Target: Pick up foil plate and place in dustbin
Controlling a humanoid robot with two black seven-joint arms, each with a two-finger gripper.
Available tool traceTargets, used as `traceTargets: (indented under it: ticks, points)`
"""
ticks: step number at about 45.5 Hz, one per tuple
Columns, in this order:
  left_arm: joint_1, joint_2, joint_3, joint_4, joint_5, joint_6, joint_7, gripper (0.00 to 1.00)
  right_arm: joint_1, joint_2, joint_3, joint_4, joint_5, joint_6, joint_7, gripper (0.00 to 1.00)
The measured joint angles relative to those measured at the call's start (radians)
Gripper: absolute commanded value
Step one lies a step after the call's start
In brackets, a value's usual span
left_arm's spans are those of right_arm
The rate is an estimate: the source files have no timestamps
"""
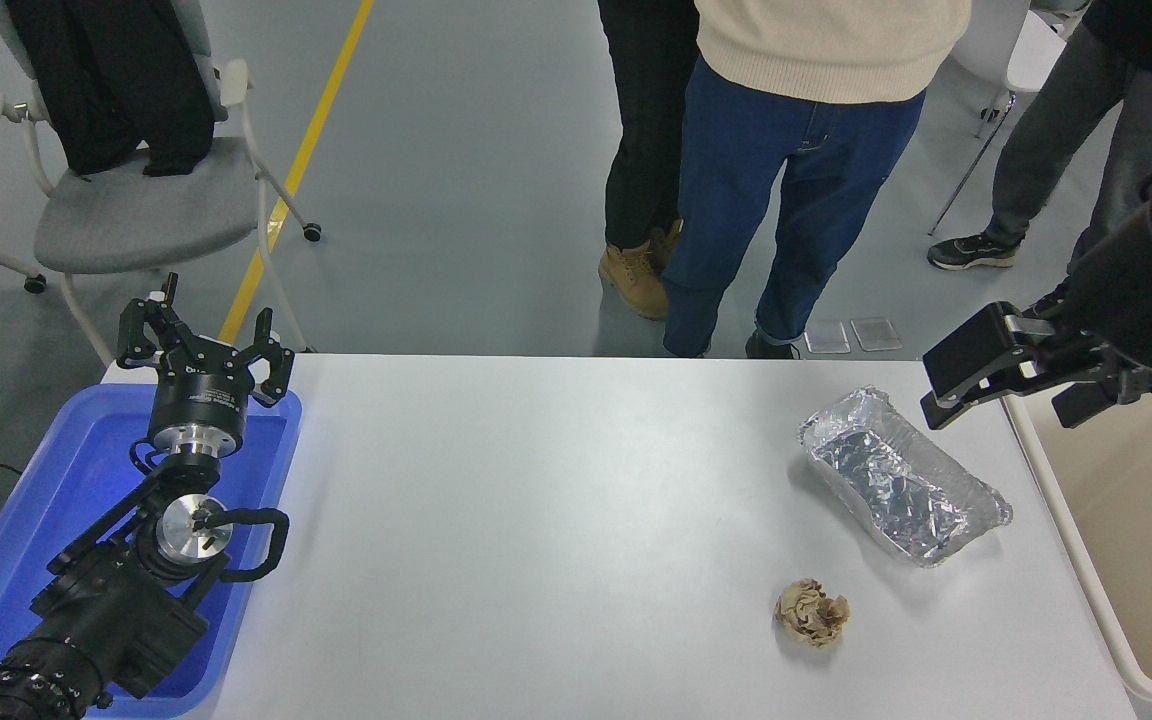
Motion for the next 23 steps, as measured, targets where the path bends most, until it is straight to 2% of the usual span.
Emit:
traceTargets:
  ticks: [23]
  points:
    - [0.005,-0.005,-0.008,-0.001,-0.004,0.0,-0.008,0.99,-0.076,-0.016,-0.01,-0.016,-0.049,-0.025,-0.001,1.0]
